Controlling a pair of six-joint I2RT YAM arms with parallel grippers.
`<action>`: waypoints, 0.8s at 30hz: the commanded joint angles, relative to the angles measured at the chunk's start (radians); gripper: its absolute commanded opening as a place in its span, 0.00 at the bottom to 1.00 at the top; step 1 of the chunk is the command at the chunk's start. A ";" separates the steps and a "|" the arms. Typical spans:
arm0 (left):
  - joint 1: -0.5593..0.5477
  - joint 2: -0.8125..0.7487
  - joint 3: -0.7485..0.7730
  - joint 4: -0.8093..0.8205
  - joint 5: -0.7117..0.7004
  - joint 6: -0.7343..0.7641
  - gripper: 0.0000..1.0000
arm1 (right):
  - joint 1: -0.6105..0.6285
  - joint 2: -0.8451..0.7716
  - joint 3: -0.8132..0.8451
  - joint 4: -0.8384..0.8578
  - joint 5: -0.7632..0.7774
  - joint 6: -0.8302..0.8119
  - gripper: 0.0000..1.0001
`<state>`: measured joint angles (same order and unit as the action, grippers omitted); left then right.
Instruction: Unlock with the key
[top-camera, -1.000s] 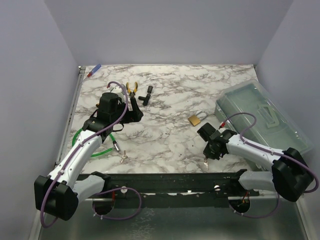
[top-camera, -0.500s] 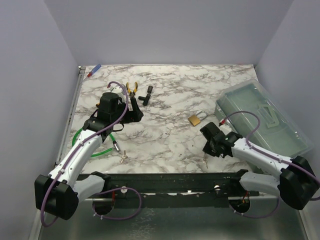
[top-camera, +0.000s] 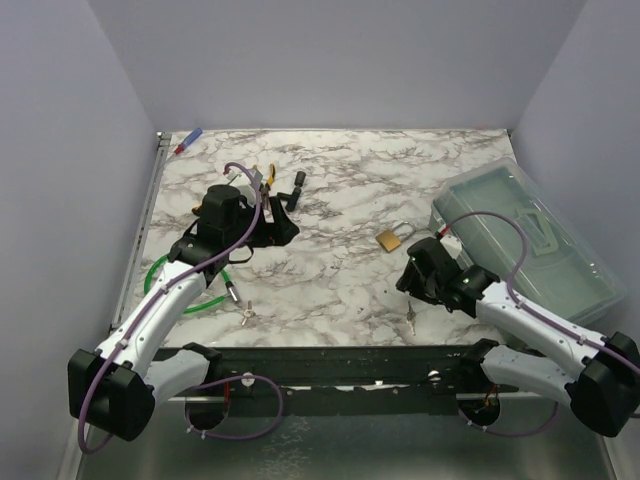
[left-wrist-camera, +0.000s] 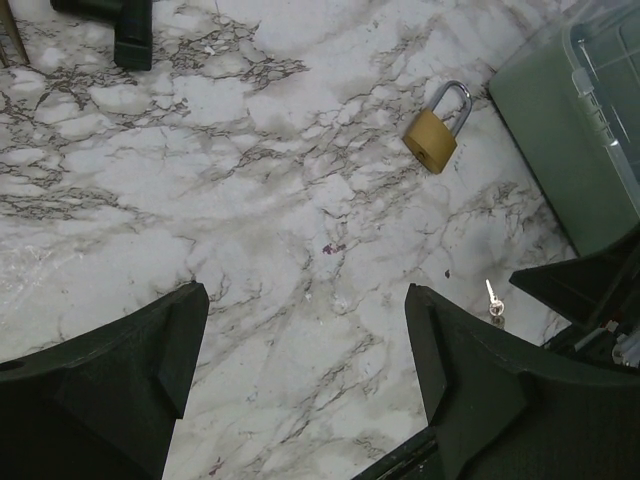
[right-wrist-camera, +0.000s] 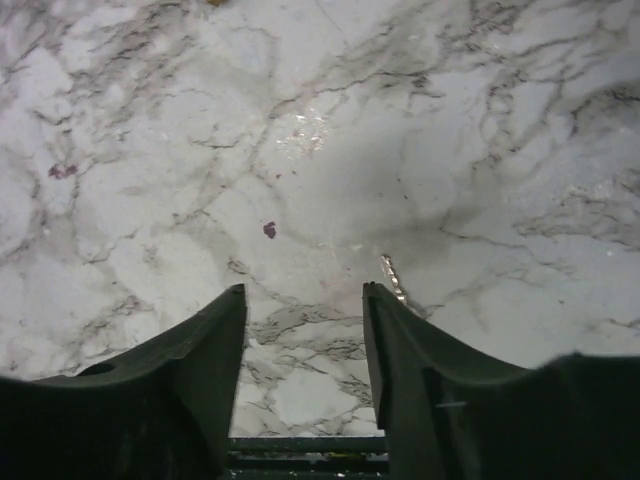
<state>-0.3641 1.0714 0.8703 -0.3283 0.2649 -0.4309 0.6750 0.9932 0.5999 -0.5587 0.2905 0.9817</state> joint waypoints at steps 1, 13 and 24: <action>-0.002 -0.029 -0.015 0.029 0.014 0.001 0.86 | 0.004 0.085 0.070 -0.199 0.024 0.045 0.66; -0.003 -0.040 -0.014 0.023 0.000 0.014 0.86 | 0.004 0.188 0.026 -0.237 -0.098 0.109 0.69; -0.003 -0.045 -0.011 0.015 -0.016 0.021 0.86 | 0.005 0.263 -0.033 -0.141 -0.109 0.091 0.45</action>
<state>-0.3641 1.0470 0.8680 -0.3168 0.2626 -0.4252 0.6750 1.2289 0.5995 -0.7498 0.1909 1.0714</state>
